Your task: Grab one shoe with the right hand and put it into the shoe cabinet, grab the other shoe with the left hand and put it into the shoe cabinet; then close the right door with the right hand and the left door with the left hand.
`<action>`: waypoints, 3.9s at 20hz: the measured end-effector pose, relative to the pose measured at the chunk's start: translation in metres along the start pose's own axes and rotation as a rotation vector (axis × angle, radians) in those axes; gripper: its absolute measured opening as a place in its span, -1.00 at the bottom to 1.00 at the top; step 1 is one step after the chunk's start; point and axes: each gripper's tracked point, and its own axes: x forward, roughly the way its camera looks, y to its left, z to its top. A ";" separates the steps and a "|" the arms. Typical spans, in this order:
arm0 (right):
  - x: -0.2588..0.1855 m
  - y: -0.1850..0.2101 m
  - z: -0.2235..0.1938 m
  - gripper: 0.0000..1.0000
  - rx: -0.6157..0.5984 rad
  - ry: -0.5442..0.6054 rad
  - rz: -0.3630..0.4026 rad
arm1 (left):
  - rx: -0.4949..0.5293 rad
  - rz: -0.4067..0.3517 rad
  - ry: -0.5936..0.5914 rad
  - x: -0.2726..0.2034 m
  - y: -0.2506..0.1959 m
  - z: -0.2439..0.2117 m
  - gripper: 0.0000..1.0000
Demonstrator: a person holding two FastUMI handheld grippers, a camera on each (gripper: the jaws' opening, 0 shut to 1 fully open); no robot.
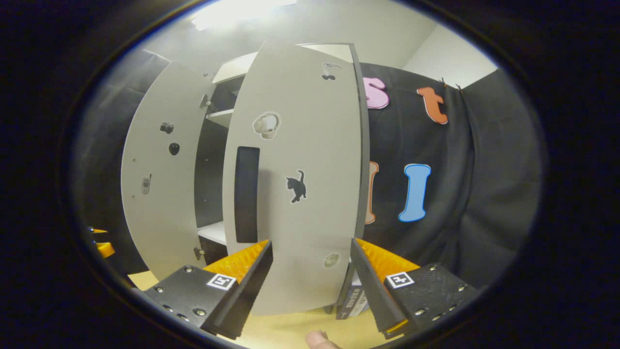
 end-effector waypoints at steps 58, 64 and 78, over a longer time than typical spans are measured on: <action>-0.117 0.063 -0.052 0.94 0.037 -0.019 -0.025 | 0.128 0.037 0.068 0.153 -0.060 0.101 0.93; -0.121 0.057 -0.047 0.94 0.074 -0.017 -0.067 | 0.096 0.085 0.025 0.112 -0.068 0.108 0.96; -0.138 0.067 -0.037 0.94 0.043 -0.011 -0.046 | 0.042 0.062 -0.013 0.028 -0.081 0.091 0.95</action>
